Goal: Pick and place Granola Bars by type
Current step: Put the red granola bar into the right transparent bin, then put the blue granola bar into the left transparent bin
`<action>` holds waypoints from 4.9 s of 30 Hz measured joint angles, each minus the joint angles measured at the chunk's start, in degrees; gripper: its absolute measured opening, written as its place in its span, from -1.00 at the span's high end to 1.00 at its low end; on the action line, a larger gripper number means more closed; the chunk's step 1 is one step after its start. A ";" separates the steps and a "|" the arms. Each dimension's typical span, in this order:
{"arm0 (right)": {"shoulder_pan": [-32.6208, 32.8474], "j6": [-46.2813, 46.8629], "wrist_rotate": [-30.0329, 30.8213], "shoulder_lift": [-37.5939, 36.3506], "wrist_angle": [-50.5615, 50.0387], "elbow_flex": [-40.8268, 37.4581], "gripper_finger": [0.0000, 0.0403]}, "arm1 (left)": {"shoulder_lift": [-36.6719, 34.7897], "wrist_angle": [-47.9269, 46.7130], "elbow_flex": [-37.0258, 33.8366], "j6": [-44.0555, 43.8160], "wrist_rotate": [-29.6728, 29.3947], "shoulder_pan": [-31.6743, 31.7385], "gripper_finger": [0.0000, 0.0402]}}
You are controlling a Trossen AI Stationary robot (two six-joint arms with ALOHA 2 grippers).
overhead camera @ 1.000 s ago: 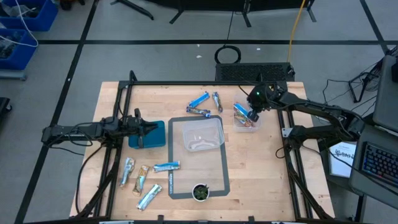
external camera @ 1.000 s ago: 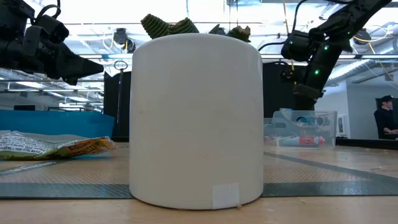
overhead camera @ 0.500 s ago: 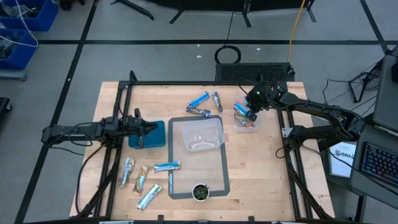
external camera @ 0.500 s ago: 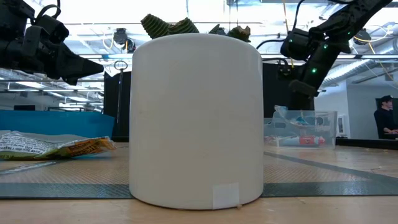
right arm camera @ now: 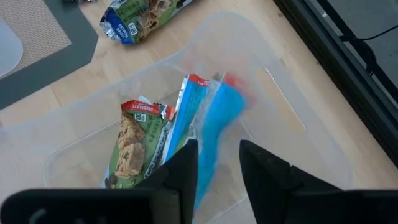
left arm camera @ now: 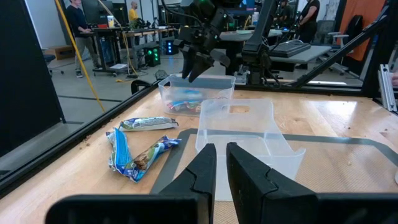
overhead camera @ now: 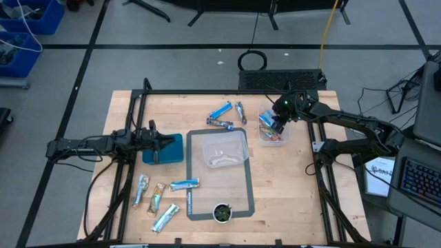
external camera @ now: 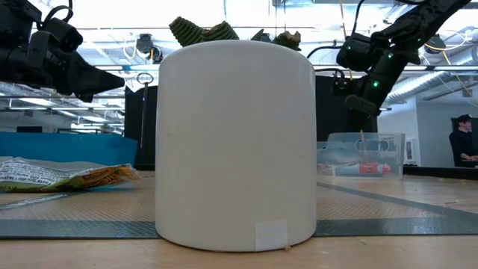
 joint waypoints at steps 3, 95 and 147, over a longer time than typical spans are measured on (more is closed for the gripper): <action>0.00 0.01 0.01 0.00 -0.01 0.00 0.39 | 0.01 0.00 0.00 0.02 0.00 0.00 0.79; 53.79 1.59 11.59 -62.78 26.74 -31.82 0.54 | -0.01 0.00 0.00 -0.01 0.00 0.00 0.79; 53.72 4.07 2.45 -66.60 23.20 -36.74 0.54 | -0.02 0.00 0.00 -0.01 -0.02 -0.01 0.79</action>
